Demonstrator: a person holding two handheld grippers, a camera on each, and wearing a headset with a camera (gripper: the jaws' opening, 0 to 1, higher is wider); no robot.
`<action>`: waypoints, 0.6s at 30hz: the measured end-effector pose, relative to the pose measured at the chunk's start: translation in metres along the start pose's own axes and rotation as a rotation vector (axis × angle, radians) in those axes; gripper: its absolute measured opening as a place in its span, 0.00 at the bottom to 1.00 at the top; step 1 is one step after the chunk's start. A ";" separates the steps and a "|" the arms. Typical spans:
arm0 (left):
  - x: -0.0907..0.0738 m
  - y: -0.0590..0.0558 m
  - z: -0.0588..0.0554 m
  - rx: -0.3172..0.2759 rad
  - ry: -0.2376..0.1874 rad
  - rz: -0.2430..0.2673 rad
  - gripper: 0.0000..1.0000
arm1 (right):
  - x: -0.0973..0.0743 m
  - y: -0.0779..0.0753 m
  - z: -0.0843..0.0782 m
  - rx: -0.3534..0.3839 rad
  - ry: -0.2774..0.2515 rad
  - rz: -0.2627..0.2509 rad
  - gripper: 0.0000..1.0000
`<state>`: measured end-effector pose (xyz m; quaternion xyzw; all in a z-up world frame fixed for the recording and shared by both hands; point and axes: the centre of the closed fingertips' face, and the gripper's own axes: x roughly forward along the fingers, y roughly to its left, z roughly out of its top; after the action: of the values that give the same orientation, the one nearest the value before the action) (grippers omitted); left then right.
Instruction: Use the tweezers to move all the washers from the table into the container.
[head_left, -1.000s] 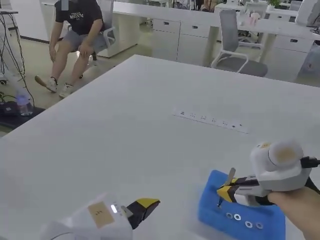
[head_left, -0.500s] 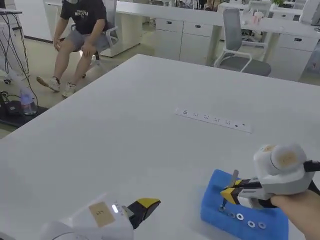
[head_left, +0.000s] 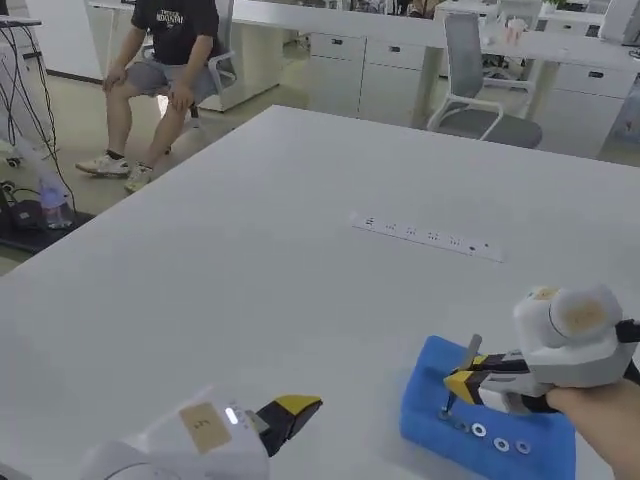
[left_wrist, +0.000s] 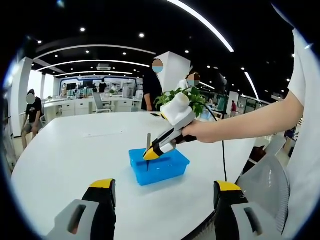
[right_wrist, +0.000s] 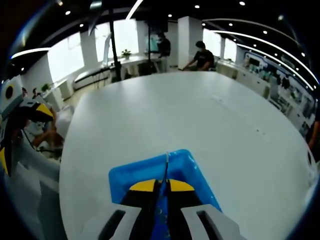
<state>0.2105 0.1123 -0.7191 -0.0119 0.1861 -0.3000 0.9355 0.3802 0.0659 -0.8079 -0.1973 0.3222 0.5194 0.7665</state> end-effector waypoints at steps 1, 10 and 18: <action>0.000 0.000 0.000 0.002 0.001 0.000 0.82 | -0.002 0.000 0.002 -0.004 -0.006 -0.001 0.04; 0.003 -0.003 0.001 0.006 0.004 -0.015 0.81 | -0.032 0.011 0.024 -0.049 -0.081 -0.003 0.04; 0.007 -0.010 0.003 0.028 0.018 -0.055 0.78 | -0.063 0.039 0.028 -0.056 -0.124 0.045 0.04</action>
<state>0.2117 0.0994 -0.7171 -0.0014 0.1898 -0.3283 0.9253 0.3362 0.0566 -0.7431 -0.1788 0.2641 0.5567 0.7671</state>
